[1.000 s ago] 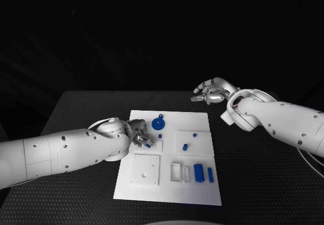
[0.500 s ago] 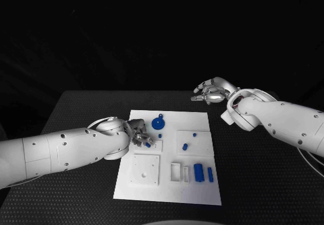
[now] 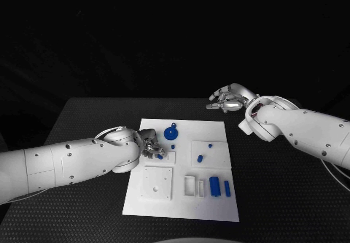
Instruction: Assemble the parts on the task board
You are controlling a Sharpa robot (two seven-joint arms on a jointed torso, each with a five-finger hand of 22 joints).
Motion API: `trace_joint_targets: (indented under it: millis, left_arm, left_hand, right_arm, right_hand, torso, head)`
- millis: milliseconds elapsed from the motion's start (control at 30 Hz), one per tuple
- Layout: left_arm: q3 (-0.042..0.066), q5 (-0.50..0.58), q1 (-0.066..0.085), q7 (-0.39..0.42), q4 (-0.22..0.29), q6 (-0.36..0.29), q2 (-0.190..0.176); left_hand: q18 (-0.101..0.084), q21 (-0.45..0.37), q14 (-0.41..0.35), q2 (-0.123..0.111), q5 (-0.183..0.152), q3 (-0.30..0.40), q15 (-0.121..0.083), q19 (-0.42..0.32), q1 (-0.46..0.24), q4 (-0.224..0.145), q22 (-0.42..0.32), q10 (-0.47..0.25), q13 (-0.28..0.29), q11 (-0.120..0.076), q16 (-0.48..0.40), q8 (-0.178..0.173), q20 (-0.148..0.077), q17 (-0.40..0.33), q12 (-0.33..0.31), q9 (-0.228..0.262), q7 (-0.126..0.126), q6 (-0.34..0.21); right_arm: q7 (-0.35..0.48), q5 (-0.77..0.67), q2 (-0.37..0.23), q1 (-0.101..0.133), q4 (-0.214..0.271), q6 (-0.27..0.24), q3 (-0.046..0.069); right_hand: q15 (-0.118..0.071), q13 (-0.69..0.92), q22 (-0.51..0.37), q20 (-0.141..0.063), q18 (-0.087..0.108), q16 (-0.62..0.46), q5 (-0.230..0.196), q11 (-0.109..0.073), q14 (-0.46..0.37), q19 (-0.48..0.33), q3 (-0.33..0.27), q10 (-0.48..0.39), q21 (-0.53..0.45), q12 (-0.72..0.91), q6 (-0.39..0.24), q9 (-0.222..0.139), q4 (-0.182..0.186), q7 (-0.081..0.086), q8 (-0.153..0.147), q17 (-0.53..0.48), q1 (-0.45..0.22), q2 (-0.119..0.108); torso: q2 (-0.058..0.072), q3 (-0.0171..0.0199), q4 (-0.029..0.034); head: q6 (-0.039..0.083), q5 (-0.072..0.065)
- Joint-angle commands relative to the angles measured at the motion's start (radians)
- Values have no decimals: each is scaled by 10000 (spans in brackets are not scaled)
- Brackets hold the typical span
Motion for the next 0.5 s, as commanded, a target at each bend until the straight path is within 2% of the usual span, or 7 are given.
trace_joint_targets:
  millis: [33,400,500]
  left_arm:
    - [-63,61,-92,-40,70,359,61]
    - [-63,-34,-93,-5,63,178,98]
    - [-62,-35,-92,19,58,331,148]
  left_hand:
    - [-146,30,60,92,47,1771,-42,63,57,-267,98,-4,-13,-238,52,71,-1139,-16,45,18,-62,30]
    - [-143,60,79,83,80,1824,-47,77,34,-296,108,-2,-16,-256,84,91,-1148,-18,84,36,-73,43]
    - [-140,72,78,26,79,1842,-52,85,27,-301,110,-7,-19,-258,89,97,-1153,-24,97,43,-76,44]
  right_arm:
    - [80,-13,3,2,15,130,5]
    - [80,-13,6,2,15,128,5]
    - [80,-13,10,2,14,134,5]
  right_hand:
    - [-4,-17,13,23,130,58,38,-12,-95,-1,-71,-92,-69,59,16,-16,-15,77,35,-13,-70,-13]
    - [-4,-28,19,24,130,62,42,-11,-97,0,-74,-94,-75,66,14,-18,-16,77,36,-17,-67,-14]
    - [-4,-31,21,24,130,63,44,-11,-97,1,-74,-95,-76,68,14,-18,-17,77,37,-19,-66,-13]
  torso:
    - [-2,3,1]
    - [4,9,-10]
    - [6,17,-13]
  head:
    - [-18,-1]
    - [-5,5]
    - [-13,14]
